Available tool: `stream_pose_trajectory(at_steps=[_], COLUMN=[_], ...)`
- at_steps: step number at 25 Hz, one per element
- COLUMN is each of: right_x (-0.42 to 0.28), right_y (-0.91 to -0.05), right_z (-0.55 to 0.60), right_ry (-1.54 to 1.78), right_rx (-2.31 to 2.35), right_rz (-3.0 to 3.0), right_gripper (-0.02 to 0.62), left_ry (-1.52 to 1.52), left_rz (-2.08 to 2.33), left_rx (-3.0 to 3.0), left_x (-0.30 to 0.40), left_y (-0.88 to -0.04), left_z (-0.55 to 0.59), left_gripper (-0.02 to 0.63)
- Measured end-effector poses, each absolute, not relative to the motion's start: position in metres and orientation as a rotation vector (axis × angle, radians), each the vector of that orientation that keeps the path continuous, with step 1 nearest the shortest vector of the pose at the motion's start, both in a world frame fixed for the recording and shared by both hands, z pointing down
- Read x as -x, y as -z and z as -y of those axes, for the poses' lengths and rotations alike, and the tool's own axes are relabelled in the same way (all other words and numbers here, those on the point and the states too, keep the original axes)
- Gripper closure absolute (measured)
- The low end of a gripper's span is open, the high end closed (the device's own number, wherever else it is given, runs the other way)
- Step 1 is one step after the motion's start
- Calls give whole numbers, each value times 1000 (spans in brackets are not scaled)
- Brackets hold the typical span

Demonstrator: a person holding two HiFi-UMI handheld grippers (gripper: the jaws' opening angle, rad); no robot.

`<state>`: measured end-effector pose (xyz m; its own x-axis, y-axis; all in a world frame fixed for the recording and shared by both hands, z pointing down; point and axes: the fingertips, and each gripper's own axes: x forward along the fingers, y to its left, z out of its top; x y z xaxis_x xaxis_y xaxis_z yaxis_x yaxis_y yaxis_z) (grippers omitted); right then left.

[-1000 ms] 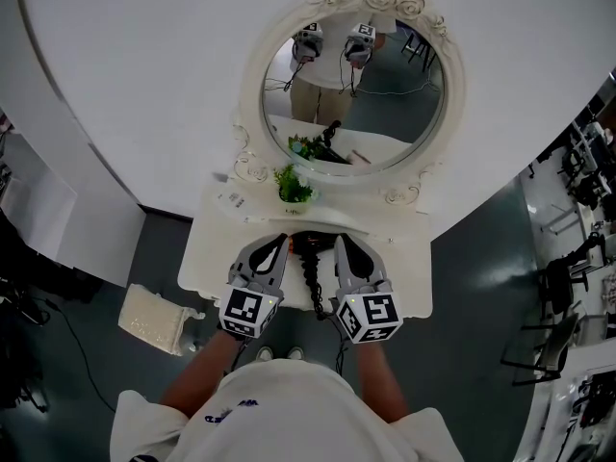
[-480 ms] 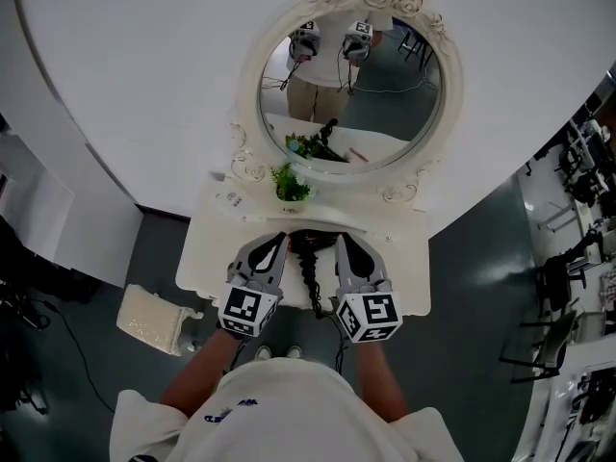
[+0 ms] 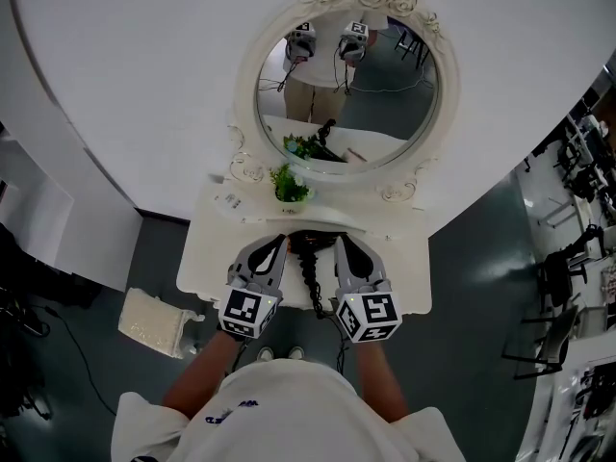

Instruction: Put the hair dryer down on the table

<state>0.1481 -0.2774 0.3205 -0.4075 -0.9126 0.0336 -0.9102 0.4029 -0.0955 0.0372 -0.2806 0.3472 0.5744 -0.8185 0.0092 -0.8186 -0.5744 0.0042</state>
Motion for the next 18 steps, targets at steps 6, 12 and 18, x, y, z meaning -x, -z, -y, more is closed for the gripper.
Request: stream_pose_trajectory(at_steps=[6, 12, 18], right_x=[-146, -143, -142], right_y=[-324, -325, -327], right_z=[276, 276, 276], right_ry=[145, 144, 151], right_rx=[1716, 1712, 1713], right_rz=[-2625, -2636, -2642], right_gripper=[584, 584, 584], left_ry=[-10, -7, -16], left_rz=[1451, 1447, 1453], left_rx=[-2778, -2771, -2764], left_x=[-34, -33, -32], left_y=[-349, -350, -352], left_z=[278, 278, 278], left_gripper=[598, 598, 598])
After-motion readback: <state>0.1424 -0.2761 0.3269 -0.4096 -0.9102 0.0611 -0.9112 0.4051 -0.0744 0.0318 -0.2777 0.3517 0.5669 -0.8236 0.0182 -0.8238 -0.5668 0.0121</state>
